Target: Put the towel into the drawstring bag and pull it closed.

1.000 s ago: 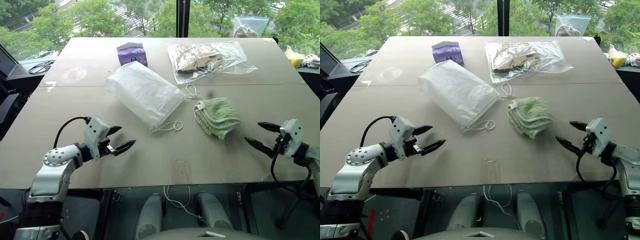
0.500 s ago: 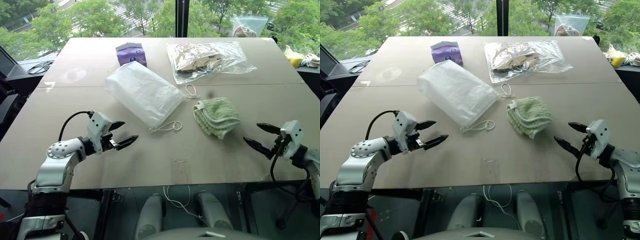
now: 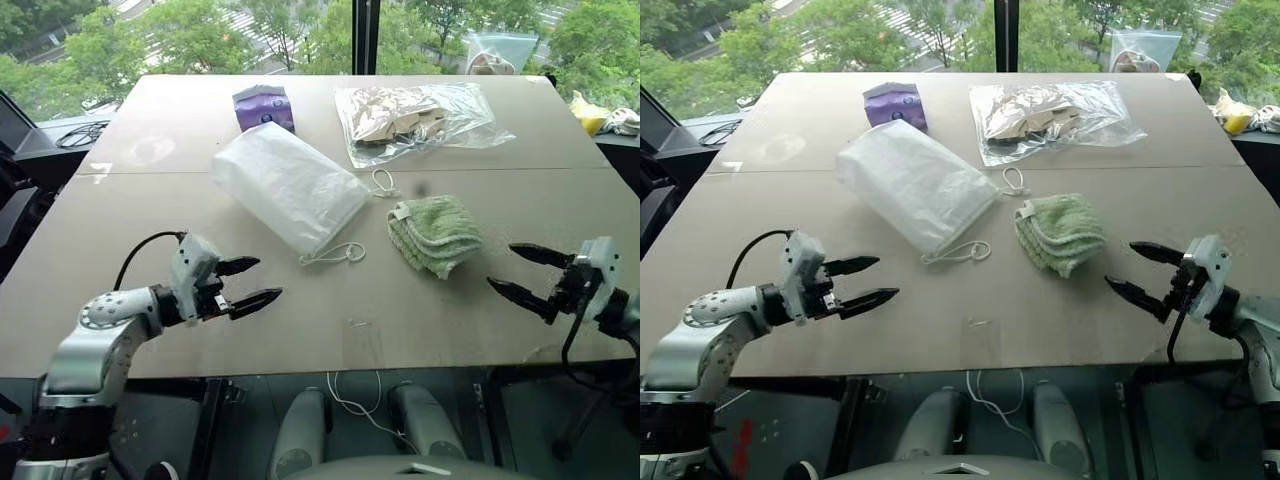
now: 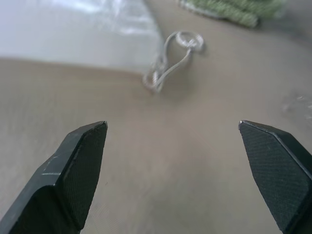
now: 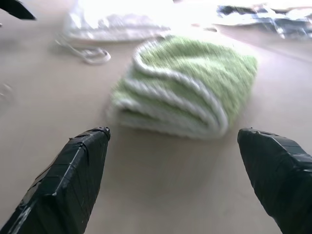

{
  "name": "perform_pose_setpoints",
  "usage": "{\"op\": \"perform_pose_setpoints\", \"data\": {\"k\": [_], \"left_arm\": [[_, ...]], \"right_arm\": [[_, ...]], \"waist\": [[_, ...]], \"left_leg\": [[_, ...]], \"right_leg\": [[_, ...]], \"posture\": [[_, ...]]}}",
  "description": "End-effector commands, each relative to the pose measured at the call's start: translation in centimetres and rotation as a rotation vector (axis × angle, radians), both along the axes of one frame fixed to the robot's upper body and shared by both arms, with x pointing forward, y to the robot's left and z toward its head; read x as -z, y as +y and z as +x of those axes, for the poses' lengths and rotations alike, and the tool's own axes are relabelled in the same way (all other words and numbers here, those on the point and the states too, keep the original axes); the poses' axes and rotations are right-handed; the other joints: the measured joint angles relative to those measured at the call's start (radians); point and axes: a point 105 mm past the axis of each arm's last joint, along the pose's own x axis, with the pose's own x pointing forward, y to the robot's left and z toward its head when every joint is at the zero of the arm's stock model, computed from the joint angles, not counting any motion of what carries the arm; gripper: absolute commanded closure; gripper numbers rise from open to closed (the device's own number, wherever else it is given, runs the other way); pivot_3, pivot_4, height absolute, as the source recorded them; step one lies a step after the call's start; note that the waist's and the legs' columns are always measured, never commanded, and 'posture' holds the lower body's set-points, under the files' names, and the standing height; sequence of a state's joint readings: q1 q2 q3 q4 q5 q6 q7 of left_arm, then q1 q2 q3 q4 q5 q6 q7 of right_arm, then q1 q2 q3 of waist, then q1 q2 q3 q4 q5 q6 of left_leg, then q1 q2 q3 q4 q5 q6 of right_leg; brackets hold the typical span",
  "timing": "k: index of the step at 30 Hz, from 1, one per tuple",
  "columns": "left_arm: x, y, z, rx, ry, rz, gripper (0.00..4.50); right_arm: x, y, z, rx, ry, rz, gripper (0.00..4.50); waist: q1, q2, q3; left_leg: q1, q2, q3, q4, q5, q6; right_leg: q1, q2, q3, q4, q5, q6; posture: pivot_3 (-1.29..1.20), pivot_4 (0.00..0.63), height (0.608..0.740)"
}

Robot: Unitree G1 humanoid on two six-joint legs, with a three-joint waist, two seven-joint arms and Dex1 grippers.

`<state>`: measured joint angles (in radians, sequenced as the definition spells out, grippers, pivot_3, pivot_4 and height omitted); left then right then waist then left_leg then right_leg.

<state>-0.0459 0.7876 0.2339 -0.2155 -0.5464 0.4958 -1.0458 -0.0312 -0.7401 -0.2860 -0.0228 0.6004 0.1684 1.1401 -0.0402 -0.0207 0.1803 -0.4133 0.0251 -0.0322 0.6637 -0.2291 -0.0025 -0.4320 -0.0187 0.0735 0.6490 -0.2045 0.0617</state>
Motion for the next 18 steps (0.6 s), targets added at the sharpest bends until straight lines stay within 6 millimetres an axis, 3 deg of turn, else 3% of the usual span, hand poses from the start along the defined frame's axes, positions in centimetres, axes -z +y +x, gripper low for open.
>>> {"op": "perform_pose_setpoints", "data": {"k": [1, 6, 9, 14, 18], "left_arm": [[-1.6, -2.0, 0.4, 0.028, -0.059, 0.012, 0.06], [-2.3, -7.7, 1.7, 0.059, -0.102, -0.073, 0.06], [-2.2, -10.0, 2.8, -0.005, -0.160, -0.077, 0.06], [-2.4, -12.7, 4.1, -0.159, -0.267, -0.093, 0.06], [-1.1, -13.2, 5.4, -0.280, -0.441, 0.109, 0.06]], "right_arm": [[-3.0, 1.6, -1.1, -0.104, -0.036, 0.066, 0.00], [-4.5, 3.6, -1.1, -0.182, -0.066, 0.086, 0.00], [-5.2, 4.0, -1.0, -0.188, -0.083, 0.088, 0.00], [-5.3, 3.8, -1.1, -0.171, -0.090, 0.068, 0.00], [-5.2, 3.4, -1.3, -0.152, -0.091, 0.054, 0.00]], "waist": [[0.003, 0.000, 0.000], [0.004, 0.000, 0.000], [0.002, 0.000, 0.000], [0.004, 0.000, 0.000], [0.004, 0.000, 0.000]], "left_leg": [[0.000, 0.000, 0.000, 0.000, 0.000, 0.000], [-0.001, 0.000, 0.000, 0.002, 0.000, 0.000], [-0.001, -0.001, -0.001, 0.002, 0.000, 0.000], [-0.001, -0.001, -0.002, 0.000, 0.000, 0.000], [-0.001, -0.002, -0.002, 0.000, 0.000, 0.000]], "right_leg": [[0.000, 0.000, 0.000, 0.000, 0.000, 0.000], [0.001, 0.000, 0.000, -0.002, 0.000, 0.000], [0.002, 0.000, 0.000, -0.002, 0.000, 0.001], [0.002, 0.001, 0.000, -0.002, 0.001, 0.002], [0.002, 0.001, 0.000, -0.002, 0.001, 0.001]], "posture": [[0.00, 0.150, 0.740], [0.00, 0.150, 0.740], [0.00, 0.150, 0.740], [0.00, 0.150, 0.740], [0.00, 0.150, 0.740]]}}
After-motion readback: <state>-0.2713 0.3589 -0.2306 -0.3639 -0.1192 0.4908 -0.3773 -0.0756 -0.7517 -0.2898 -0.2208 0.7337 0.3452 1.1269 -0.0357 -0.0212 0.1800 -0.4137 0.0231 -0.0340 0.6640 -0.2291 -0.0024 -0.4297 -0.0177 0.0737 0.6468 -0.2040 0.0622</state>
